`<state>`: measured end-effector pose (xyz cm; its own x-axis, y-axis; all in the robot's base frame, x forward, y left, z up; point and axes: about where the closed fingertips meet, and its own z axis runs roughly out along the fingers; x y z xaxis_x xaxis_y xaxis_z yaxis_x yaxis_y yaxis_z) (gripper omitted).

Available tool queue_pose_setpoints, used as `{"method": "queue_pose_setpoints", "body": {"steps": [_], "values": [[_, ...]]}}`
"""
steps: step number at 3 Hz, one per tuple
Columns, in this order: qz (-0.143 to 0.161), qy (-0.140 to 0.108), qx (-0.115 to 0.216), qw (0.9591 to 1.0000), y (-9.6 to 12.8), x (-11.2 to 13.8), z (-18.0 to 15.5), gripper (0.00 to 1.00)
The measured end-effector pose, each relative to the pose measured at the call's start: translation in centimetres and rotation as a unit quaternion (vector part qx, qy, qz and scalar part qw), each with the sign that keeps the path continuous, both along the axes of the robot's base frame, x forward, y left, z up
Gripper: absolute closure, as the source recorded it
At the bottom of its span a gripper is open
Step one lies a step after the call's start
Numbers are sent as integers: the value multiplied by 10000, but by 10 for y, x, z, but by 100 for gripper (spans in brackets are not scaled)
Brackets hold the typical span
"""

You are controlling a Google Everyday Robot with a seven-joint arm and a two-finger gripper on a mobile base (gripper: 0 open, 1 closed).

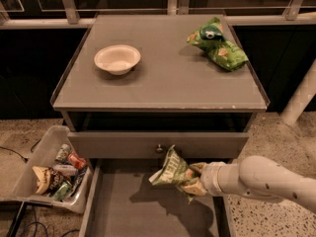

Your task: Place green jalapeno chip bag into middle drawer

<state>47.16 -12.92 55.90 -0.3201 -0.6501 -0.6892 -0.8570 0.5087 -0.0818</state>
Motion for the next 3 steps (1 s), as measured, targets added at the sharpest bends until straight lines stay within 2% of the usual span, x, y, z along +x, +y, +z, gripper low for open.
{"method": "queue_pose_setpoints", "body": {"steps": [2,3], "values": [[-126,595,161,9980,9,7,-90,100],[-114,744,227,9969,19,14,-116,100]]}}
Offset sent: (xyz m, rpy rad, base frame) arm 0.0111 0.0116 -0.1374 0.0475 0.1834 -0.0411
